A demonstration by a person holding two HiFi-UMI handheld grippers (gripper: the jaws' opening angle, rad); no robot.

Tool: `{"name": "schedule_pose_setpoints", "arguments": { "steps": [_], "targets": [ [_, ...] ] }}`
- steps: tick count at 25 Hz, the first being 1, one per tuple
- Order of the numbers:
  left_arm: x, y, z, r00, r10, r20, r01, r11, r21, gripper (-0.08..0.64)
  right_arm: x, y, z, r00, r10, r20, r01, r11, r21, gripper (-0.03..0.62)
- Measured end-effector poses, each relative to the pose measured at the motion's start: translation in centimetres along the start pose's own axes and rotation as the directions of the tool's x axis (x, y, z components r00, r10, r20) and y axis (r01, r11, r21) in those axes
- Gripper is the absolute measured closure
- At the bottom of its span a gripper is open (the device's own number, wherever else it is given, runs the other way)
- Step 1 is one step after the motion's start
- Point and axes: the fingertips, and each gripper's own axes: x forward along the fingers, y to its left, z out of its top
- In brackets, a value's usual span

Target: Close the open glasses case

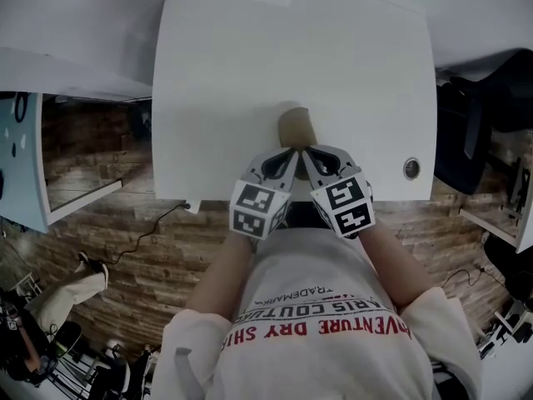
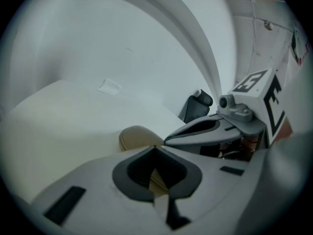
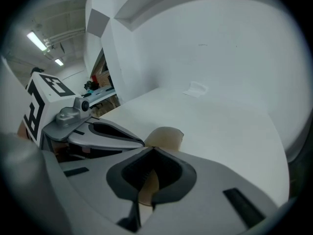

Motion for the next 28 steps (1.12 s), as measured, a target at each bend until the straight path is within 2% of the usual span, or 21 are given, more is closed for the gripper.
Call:
{"name": "schedule_pose_setpoints", "arguments": {
  "steps": [3,6,12,20,23,28],
  "targets": [
    [-0.2,0.0,0.2,1.000,0.012,-0.010,-0.012,1.000,-0.002,0.565,-0.2,0.2,0.1,1.000,0.001,-0.020,-0.001,0.999,-0.032,0.580],
    [-0.7,0.2,0.9,1.000,0.021,0.004,-0.021,1.000,0.002,0.563,-0.5,0.2,0.4,1.000,0.007,-0.018,-0.007,1.000,-0.024,0.580],
    [-2.0,0.6,2.8,0.999,0.034,0.041,-0.035,0.999,0.019,0.563,-1.9,-0.5,2.0,0.999,-0.016,0.043,0.015,1.000,0.014,0.580],
    [-4.3,-0.5,6.8,0.993,0.005,0.120,-0.015,0.996,0.085,0.563,-4.6,-0.5,5.8,0.984,-0.068,0.163,0.059,0.997,0.056,0.580],
    [-6.1,-1.4,9.5,0.982,0.003,0.190,-0.028,0.991,0.129,0.564,-7.0,-0.2,8.2,0.960,-0.097,0.261,0.087,0.995,0.052,0.580],
    [-10.1,-3.1,14.6,0.947,-0.025,0.320,-0.042,0.979,0.200,0.563,-12.2,-0.2,12.4,0.875,-0.149,0.460,0.110,0.988,0.110,0.581]
  ]
}}
